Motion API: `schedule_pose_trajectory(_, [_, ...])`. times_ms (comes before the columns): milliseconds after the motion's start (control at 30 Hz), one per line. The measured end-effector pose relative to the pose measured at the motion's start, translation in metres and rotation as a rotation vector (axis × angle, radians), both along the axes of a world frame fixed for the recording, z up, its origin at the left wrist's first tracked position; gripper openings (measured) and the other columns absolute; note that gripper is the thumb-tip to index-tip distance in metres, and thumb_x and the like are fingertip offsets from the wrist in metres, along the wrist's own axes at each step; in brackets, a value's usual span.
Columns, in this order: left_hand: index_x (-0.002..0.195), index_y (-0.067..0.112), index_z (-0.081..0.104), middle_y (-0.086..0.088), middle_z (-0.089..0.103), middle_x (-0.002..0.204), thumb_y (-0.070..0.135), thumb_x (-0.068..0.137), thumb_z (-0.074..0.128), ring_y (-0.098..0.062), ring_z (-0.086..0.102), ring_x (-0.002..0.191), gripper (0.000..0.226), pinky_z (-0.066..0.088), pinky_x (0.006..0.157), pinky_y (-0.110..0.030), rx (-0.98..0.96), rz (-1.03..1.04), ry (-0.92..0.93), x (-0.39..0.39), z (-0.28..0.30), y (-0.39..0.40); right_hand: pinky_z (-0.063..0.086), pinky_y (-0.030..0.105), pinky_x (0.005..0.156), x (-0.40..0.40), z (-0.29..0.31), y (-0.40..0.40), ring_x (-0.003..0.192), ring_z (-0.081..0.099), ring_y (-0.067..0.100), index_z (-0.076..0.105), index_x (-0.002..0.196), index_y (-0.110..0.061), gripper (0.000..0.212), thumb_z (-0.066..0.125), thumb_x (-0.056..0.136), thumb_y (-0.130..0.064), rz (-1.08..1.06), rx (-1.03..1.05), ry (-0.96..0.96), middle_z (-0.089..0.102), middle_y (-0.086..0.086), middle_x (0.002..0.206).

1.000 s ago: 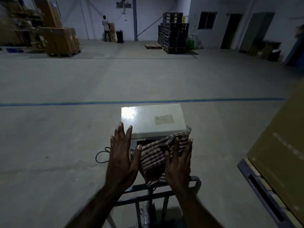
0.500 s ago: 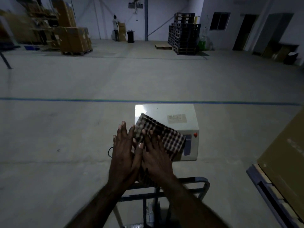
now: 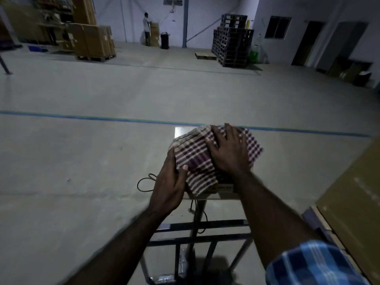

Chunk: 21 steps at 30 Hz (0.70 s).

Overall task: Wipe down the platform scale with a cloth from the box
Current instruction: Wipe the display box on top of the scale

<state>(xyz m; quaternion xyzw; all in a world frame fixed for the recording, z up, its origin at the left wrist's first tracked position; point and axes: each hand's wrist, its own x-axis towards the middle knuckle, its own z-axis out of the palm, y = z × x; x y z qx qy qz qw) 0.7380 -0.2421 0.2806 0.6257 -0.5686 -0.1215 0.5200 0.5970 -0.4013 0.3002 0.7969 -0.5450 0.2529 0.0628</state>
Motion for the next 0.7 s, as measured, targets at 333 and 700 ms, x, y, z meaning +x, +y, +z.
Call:
schedule_pose_trajectory(333, [0.153,0.023,0.013,0.016,0.038,0.144,0.025,0.097,0.053,0.006,0.039,0.121,0.069,0.031,0.095,-0.003,0.038,0.093,0.065,-0.006,-0.005,-0.006,0.040,0.050,0.103,-0.042,-0.043,0.044,0.136,0.037,0.034,0.018,0.151,-0.044,0.059,0.030,0.096,-0.062,-0.194,0.197,-0.583,0.024,0.007,0.158])
schedule_pose_trajectory(700, [0.154,0.018,0.010,-0.007,0.002,0.163,0.026,0.094,0.058,-0.016,-0.001,0.149,0.077,0.013,0.121,-0.039,0.139,0.150,-0.021,-0.042,-0.043,0.020,0.052,0.043,0.095,-0.057,-0.115,0.129,0.131,0.047,0.035,0.010,0.153,-0.030,0.089,0.049,0.086,0.014,-0.160,0.218,-0.562,0.028,0.011,0.158])
